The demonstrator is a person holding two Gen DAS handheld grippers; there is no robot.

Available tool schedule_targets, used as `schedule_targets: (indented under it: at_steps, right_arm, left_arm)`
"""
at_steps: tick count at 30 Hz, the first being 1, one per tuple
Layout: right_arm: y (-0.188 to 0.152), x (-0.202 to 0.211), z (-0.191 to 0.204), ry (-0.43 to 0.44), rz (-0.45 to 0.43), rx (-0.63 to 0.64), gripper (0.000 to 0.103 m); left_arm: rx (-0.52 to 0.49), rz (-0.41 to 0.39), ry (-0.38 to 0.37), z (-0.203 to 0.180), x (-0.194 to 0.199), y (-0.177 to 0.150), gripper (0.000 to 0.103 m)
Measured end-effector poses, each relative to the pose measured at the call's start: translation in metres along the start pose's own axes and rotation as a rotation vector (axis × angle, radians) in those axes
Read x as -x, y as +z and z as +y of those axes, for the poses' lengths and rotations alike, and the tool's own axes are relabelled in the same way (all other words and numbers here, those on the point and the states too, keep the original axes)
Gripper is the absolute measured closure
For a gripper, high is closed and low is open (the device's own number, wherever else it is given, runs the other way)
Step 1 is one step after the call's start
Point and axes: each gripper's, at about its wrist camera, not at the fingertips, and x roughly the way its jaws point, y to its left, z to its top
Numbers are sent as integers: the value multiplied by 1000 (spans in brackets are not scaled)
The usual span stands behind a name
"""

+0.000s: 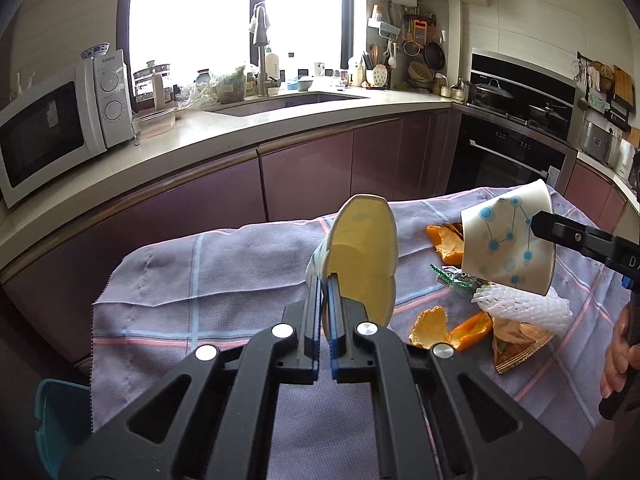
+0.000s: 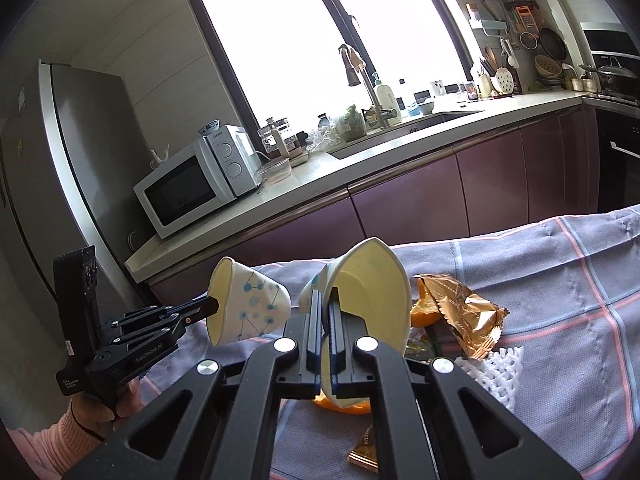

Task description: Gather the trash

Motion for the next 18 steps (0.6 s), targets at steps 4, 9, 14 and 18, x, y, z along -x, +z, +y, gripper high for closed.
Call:
schedule_targets:
  at_steps: [4,9,14,18]
  right_arm:
    - [-5,-2,18,55,15,10,101]
    - [-13,-11,44,129,56,33,101]
    - [-20,-26,72,199,100,54,101]
    - [-25,-39,96,251,133,75,101]
  left_arm:
    - [38,-20,18,20,24,-9,99]
    - [93,-21,51,47,51,-23,99]
    - [139,-25,101,74,75,-41,99]
    - [181,-31,148,100,96,-53,99]
